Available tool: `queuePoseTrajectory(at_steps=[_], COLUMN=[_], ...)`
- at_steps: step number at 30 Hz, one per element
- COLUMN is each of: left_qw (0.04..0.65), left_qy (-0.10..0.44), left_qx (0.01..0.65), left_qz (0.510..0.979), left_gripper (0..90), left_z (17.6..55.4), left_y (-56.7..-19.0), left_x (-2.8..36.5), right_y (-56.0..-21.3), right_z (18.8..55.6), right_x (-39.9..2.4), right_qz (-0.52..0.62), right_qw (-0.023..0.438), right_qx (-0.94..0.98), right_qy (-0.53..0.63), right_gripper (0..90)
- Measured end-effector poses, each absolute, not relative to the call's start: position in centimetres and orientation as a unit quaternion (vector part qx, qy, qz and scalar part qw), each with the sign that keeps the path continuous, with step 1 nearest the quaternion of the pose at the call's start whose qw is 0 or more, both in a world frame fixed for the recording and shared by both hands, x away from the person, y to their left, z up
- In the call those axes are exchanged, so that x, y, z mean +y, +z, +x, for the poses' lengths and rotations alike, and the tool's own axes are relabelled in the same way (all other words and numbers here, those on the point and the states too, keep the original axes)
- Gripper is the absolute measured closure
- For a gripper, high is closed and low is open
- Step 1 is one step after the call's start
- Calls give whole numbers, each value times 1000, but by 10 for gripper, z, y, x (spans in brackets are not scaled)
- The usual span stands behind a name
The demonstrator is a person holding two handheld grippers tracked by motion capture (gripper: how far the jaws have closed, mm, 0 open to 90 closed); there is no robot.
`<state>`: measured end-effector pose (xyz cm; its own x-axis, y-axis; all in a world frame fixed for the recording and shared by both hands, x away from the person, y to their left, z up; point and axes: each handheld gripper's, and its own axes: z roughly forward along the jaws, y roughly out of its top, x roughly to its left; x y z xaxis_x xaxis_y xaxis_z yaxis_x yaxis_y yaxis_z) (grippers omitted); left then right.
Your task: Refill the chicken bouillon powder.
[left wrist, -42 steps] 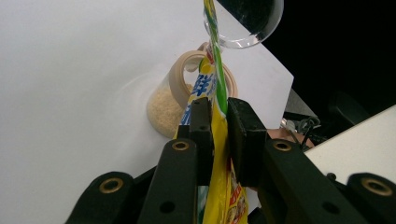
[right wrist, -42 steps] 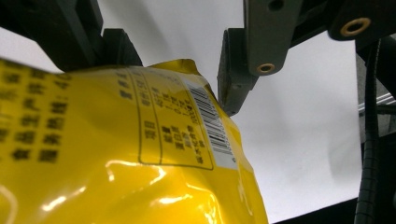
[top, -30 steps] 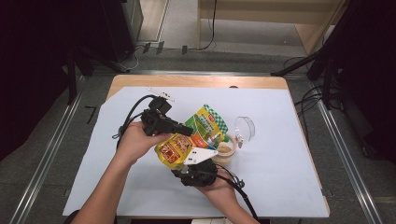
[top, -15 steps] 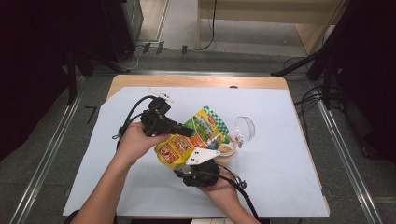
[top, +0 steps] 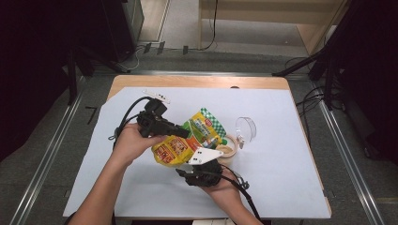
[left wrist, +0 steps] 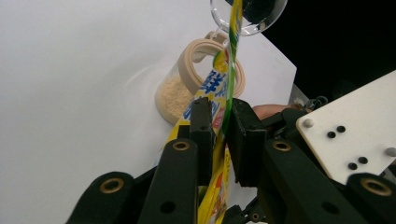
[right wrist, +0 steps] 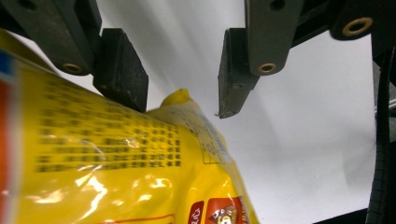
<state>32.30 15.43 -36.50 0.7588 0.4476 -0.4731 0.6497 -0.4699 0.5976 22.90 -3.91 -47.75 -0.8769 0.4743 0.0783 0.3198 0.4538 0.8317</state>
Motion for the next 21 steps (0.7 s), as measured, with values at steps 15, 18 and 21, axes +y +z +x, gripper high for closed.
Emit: queuePoseTrajectory(at_steps=[15,18,21], left_qw=[407,412,420], left_qy=[-121,-128,-132], left_qx=[303,299,294], left_qz=[853,851,849], left_gripper=[854,877,889], left_z=[323,323,322], left_y=[-368,-368,-366], left_x=[149,152,155], right_y=[-479,-479,-478], right_z=[228,228,228], right_x=[-37,-37,-38], right_qz=[227,227,228], right_qw=[86,86,84], right_qx=[854,853,852], right_qy=[460,462,465], right_gripper=[550,549,547])
